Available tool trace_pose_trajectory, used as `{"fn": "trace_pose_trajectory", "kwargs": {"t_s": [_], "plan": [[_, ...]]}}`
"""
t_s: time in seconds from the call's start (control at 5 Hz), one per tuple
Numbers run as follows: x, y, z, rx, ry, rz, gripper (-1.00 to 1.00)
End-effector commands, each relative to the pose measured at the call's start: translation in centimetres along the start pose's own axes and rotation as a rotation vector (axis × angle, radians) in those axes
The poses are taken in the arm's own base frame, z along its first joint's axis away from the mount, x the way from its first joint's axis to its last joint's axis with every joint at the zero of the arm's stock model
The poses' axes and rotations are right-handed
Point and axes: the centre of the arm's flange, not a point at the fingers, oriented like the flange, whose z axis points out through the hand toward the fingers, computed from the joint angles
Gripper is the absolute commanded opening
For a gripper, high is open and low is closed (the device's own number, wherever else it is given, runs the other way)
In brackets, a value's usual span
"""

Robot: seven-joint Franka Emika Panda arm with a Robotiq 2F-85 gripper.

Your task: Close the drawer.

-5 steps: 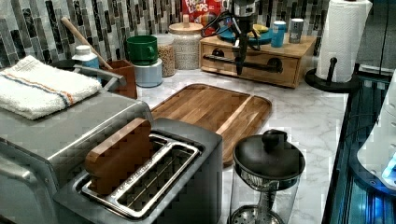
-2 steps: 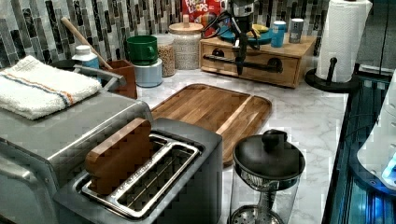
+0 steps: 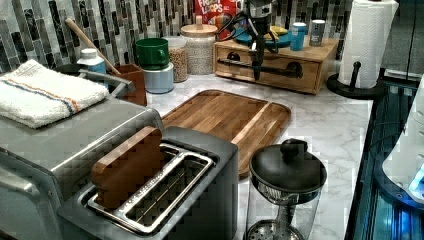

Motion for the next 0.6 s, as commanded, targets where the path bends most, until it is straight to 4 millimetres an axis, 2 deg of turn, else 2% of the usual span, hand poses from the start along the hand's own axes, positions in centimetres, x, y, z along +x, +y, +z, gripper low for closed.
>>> {"fn": "trace_pose_trajectory", "kwargs": {"t_s": [0.2, 0.6], "plan": [[-3.19, 10.49, -5.30, -0.111, 0.079, 0.169, -1.00], [-3.18, 10.49, -5.31, -0.111, 0.079, 0.169, -1.00]]}}
